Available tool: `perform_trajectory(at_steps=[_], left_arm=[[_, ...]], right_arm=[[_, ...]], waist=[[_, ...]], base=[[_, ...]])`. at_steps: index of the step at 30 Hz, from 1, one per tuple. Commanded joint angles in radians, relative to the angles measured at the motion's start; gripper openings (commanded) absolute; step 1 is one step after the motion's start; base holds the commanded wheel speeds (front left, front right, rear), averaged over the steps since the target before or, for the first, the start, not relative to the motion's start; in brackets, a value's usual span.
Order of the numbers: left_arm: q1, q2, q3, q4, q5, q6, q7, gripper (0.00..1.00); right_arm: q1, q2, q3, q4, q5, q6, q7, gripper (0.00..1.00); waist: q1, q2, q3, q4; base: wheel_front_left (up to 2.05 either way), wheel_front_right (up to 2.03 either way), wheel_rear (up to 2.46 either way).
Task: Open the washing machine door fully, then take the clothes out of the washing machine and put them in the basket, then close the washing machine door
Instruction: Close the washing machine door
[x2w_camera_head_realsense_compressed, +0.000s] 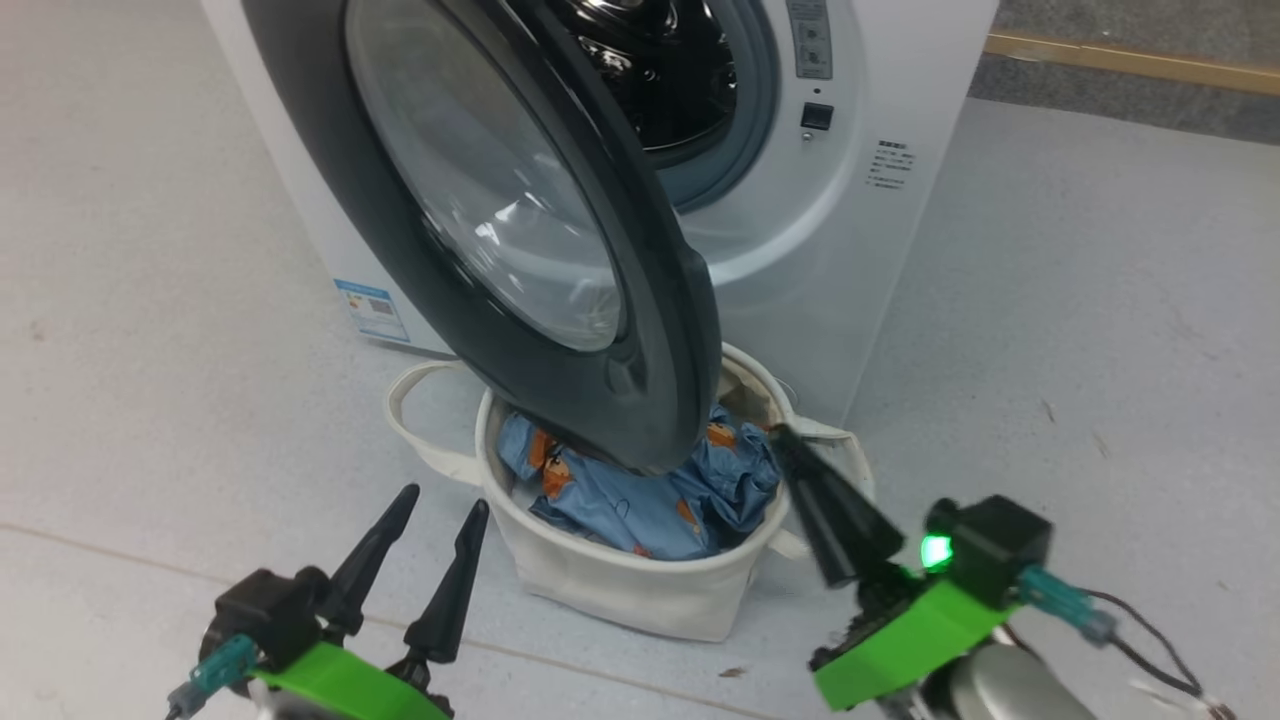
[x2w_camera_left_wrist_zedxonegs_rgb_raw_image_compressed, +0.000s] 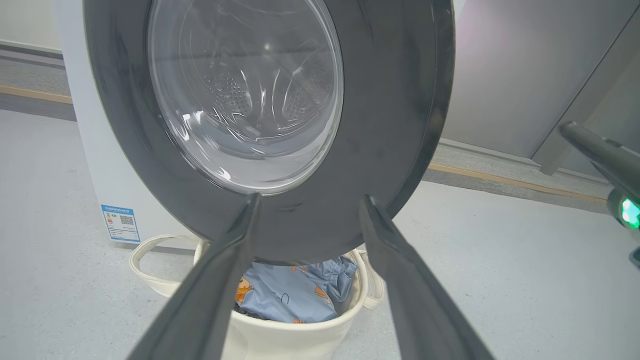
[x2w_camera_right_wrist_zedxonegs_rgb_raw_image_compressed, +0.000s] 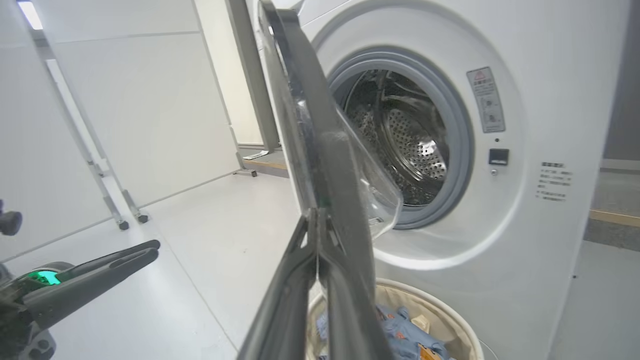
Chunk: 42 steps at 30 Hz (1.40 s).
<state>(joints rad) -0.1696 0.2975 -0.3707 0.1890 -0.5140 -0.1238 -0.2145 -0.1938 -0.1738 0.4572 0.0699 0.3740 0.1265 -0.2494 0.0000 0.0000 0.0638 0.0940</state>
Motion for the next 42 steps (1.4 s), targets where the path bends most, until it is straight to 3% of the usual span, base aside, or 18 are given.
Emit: perform_trajectory(at_steps=[1, 7, 15, 27, 42], left_arm=[[-0.045, 0.010, 0.034, -0.022, -0.010, -0.004, -0.016, 1.00], [-0.057, 0.001, 0.022, -0.015, -0.007, -0.004, -0.022, 1.00], [-0.082, -0.019, -0.028, 0.000, -0.009, -0.005, -0.026, 1.00], [-0.086, -0.007, -0.043, 0.008, -0.021, -0.006, -0.031, 1.00], [-0.135, -0.004, -0.047, -0.041, -0.026, 0.001, -0.019, 1.00]], right_arm=[[-0.070, -0.009, 0.072, -0.022, 0.019, 0.004, 0.000, 0.00], [-0.151, 0.006, 0.139, 0.059, 0.016, 0.004, 0.020, 0.00], [-0.245, 0.062, 0.125, 0.249, -0.014, 0.004, 0.011, 0.00], [-0.321, 0.099, 0.003, 0.430, -0.038, 0.004, -0.008, 0.00], [-0.460, 0.065, -0.235, 0.445, -0.087, 0.004, -0.012, 0.00]], waist=[[0.0000, 0.0000, -0.002, 0.016], [0.0000, 0.0000, 0.002, 0.054], [0.0000, 0.0000, 0.002, 0.131], [0.0000, 0.0000, 0.001, 0.163], [0.0000, 0.0000, 0.136, 0.173]], base=[[0.00, 0.00, 0.00], [0.00, 0.00, 0.00], [0.00, 0.00, 0.00], [0.00, 0.00, 0.00], [0.00, 0.00, 0.00]])
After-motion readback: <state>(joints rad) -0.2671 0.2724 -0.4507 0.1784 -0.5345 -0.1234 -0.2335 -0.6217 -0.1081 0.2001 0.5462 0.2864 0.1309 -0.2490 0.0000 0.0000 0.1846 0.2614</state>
